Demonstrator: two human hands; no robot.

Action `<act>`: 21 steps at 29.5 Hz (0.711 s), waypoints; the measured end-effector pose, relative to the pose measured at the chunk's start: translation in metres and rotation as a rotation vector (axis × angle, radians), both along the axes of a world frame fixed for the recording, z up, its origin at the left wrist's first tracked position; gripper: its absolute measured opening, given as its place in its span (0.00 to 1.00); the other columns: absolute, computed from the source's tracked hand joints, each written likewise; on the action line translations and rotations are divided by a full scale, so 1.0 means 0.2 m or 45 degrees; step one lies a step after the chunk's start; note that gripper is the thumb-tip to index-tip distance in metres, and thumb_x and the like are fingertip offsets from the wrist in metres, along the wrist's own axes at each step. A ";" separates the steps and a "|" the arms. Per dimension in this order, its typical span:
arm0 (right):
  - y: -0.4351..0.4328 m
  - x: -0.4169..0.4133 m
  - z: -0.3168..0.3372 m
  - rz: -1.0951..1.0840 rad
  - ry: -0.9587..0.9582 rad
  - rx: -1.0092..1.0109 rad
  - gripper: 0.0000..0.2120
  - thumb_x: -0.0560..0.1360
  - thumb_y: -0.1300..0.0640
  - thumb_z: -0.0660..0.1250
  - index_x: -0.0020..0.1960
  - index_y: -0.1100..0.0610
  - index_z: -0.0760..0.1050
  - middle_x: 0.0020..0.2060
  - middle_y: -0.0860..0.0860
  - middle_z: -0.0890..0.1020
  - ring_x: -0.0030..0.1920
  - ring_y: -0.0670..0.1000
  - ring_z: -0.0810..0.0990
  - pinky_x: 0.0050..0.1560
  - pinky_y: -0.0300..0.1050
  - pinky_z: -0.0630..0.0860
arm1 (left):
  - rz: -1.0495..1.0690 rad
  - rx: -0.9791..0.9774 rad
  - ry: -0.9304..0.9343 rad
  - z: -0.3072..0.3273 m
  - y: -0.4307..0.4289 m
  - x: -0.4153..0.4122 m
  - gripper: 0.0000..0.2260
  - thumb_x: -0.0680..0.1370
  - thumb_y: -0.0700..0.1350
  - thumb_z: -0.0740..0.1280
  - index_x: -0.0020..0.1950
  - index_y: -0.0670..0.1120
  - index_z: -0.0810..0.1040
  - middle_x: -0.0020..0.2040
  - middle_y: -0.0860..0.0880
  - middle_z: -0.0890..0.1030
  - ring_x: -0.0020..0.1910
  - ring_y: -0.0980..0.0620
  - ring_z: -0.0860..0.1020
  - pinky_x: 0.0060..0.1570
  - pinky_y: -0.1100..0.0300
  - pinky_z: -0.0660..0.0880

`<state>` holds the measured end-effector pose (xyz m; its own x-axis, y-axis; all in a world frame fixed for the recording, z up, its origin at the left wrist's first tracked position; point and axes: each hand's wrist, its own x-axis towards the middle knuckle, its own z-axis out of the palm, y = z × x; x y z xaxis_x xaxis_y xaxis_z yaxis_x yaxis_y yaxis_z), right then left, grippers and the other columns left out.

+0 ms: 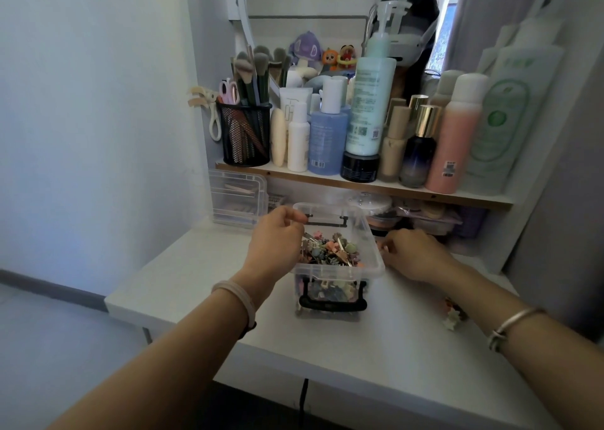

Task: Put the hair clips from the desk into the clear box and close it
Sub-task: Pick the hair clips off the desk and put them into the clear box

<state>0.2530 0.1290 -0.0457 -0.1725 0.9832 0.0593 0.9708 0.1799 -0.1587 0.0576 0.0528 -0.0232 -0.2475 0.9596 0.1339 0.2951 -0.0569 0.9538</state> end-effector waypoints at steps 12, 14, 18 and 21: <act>-0.04 -0.02 0.05 0.102 -0.004 -0.144 0.06 0.71 0.62 0.67 0.38 0.53 0.77 0.46 0.53 0.82 0.48 0.53 0.79 0.44 0.42 0.72 | 0.001 0.006 0.022 0.00 0.00 -0.01 0.11 0.79 0.37 0.55 0.42 0.50 0.71 0.44 0.48 0.75 0.29 0.55 0.68 0.31 0.62 0.67; -0.05 -0.02 0.10 0.100 0.152 -0.070 0.06 0.72 0.65 0.66 0.43 0.57 0.80 0.41 0.49 0.79 0.41 0.46 0.76 0.42 0.40 0.71 | 0.002 0.007 0.029 0.00 -0.01 -0.01 0.09 0.79 0.37 0.56 0.46 0.47 0.73 0.46 0.47 0.76 0.29 0.54 0.68 0.32 0.61 0.68; -0.11 -0.06 0.27 0.092 0.861 -0.018 0.08 0.72 0.66 0.69 0.37 0.54 0.77 0.32 0.50 0.79 0.32 0.47 0.75 0.33 0.37 0.73 | 0.012 0.004 0.017 0.01 -0.01 -0.01 0.08 0.79 0.37 0.55 0.49 0.46 0.72 0.45 0.48 0.75 0.30 0.55 0.68 0.30 0.63 0.67; -0.18 -0.13 0.34 0.329 0.963 -0.094 0.10 0.71 0.64 0.70 0.36 0.51 0.77 0.33 0.48 0.80 0.32 0.43 0.78 0.38 0.34 0.77 | 0.008 -0.007 0.013 0.00 -0.01 0.00 0.08 0.80 0.38 0.55 0.49 0.46 0.72 0.42 0.50 0.74 0.29 0.55 0.68 0.29 0.64 0.67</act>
